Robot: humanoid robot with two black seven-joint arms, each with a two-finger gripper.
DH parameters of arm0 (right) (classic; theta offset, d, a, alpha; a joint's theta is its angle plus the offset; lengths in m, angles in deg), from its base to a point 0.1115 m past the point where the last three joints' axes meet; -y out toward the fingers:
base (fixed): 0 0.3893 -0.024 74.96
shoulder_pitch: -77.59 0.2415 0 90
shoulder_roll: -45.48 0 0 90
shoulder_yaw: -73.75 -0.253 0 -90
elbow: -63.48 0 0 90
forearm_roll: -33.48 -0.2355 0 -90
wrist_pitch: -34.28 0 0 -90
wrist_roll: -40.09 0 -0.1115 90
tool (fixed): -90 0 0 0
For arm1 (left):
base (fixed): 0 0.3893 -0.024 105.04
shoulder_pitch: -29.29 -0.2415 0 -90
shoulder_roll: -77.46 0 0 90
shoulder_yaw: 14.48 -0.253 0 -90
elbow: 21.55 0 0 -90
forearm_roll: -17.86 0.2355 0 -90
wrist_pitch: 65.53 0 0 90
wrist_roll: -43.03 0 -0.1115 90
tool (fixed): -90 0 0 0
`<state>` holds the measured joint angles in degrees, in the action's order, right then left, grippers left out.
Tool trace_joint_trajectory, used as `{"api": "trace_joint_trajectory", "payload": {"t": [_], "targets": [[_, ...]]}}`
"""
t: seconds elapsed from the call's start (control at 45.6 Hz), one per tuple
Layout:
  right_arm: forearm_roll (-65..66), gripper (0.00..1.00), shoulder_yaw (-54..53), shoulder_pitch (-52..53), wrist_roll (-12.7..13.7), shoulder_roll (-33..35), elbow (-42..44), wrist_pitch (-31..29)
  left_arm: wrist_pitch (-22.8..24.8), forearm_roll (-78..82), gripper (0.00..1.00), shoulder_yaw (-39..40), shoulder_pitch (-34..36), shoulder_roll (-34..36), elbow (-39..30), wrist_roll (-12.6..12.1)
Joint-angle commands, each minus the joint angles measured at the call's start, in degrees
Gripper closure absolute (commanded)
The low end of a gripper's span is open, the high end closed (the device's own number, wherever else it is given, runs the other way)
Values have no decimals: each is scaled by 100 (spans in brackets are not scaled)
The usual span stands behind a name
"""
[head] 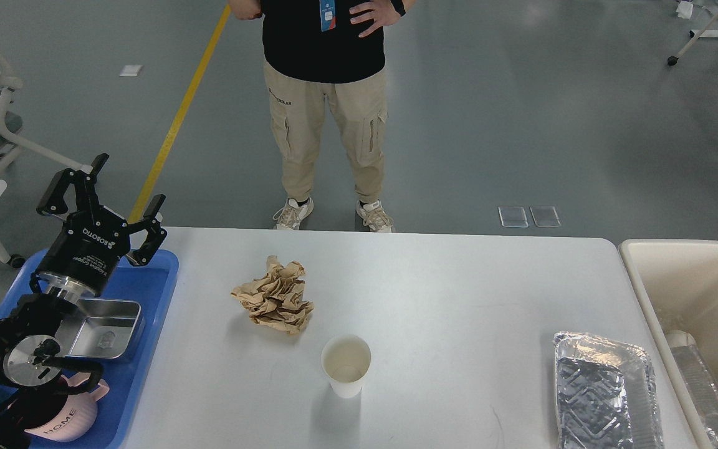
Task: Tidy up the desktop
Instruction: 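Lower the right gripper toward the foil tray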
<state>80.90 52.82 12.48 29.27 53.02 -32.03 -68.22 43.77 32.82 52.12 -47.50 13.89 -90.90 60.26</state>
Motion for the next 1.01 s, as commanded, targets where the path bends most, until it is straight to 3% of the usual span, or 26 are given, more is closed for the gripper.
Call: {"api": "trace_joint_trajectory", "payload": {"t": [0.0,0.219,0.57,0.811,0.987], "targets": [[390,0,194,-2,1,-296,23,1,100,7,3,-15,-2,20,-26,0],[690,0,738,-2,1,-657,41,71,91,7,3,-23,-20,-24,-26,0],[286,0,2030,-20,10,-1009,-21,836,74,7,3,-50,-3,2,-26,-8],[110,0,2163,-169,45,-1369,-109,1188,74,42,3,-67,-2,2,-26,-8],[-856,0,2163,-441,27,-1677,-231,1530,65,51,3,-173,24,37,-26,-8]]}}
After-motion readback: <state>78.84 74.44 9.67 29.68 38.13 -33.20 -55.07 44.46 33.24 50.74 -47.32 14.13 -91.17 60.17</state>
